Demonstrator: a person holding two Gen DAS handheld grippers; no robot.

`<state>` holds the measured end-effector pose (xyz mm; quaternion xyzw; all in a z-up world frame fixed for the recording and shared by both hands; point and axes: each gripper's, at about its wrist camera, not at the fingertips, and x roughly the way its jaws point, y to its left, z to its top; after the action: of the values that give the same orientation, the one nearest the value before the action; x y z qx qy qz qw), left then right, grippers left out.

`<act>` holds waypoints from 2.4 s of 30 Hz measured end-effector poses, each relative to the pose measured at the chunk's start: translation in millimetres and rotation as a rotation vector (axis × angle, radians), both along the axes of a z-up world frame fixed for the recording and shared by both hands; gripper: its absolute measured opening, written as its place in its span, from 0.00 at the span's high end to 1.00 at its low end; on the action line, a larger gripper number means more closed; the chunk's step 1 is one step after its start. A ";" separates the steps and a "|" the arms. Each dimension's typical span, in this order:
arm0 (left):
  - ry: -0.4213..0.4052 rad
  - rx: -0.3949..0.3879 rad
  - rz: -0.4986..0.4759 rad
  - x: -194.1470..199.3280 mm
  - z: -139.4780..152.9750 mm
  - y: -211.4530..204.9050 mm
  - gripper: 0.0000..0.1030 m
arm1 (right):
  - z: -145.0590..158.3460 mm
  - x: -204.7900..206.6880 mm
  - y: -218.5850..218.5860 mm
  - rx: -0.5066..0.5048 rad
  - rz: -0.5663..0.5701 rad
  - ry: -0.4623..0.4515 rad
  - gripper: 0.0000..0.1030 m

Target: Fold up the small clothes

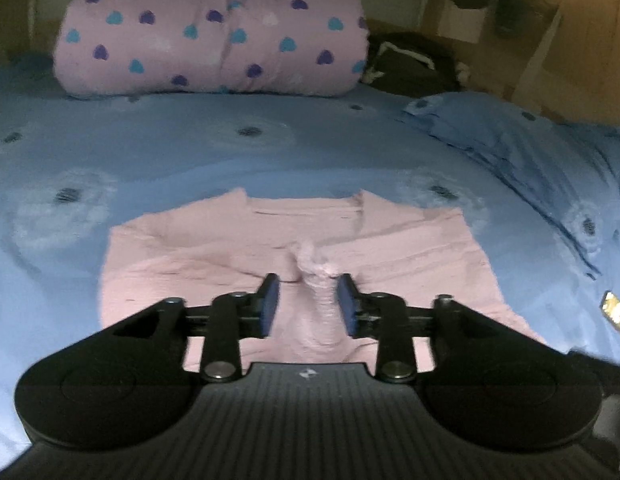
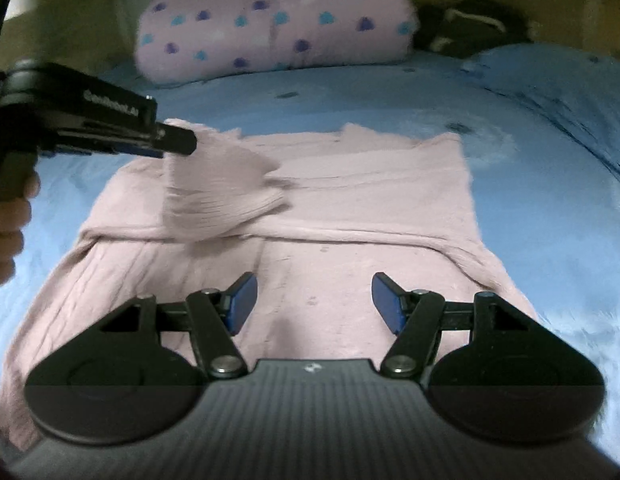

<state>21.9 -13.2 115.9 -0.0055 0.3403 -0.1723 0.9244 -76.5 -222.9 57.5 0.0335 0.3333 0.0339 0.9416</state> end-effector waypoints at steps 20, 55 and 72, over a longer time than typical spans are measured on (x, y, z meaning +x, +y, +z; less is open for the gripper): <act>-0.015 0.093 0.105 44.5 -45.0 48.5 0.36 | 13.7 123.1 37.0 -0.179 0.341 0.079 0.36; 0.040 0.138 0.183 62.3 -73.5 52.1 0.32 | -2.1 166.8 53.8 0.068 0.293 0.030 0.86; 0.020 0.147 0.175 58.5 -72.0 46.4 0.32 | 26.6 142.9 -53.6 -0.004 0.018 -0.014 0.87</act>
<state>80.4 33.2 43.9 0.0310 0.3595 -0.0653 0.9303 66.3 -276.5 84.1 0.0286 0.3270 0.0420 0.9436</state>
